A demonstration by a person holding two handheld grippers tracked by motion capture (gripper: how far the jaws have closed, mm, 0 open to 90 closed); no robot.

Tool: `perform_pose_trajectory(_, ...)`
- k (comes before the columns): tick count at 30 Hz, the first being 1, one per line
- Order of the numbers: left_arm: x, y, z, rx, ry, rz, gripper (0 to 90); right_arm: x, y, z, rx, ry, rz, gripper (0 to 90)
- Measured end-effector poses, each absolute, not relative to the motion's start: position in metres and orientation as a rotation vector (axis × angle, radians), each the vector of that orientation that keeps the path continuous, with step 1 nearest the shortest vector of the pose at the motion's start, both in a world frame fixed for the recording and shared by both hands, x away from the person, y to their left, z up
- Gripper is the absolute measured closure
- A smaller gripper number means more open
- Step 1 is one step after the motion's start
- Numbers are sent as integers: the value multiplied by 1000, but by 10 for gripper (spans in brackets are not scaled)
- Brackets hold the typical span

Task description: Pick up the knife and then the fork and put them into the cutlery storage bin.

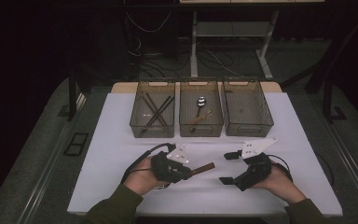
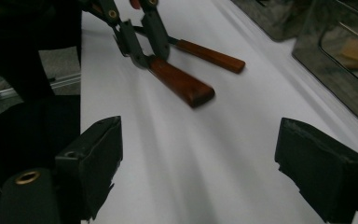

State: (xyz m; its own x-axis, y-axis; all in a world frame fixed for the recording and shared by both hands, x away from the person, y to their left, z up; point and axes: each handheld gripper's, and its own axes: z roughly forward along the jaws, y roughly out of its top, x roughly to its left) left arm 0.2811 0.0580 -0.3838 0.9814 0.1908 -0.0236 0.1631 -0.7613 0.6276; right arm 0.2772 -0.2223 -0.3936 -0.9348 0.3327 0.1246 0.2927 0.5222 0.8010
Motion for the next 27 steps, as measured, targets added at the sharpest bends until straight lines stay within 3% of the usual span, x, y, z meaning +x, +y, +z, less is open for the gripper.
perform_pose_trajectory(6, 287, 37, -378, 2487, 151, 21, 766, 286, -205, -393, 420, 2780, 1358, 208)
perform_pose_trajectory(14, 292, 20, -378, 2510, 37, 3, 766, 296, -195, -398, 274, 2910, 1301, 519)
perform_pose_trajectory(20, 291, 19, -377, 2503, 19, -11, 765, 297, -196, -400, 233, 2940, 1312, 685)
perform_pose_trajectory(27, 289, 20, -376, 2500, -12, -35, 765, 297, -195, -400, 213, 2973, 1352, 747)
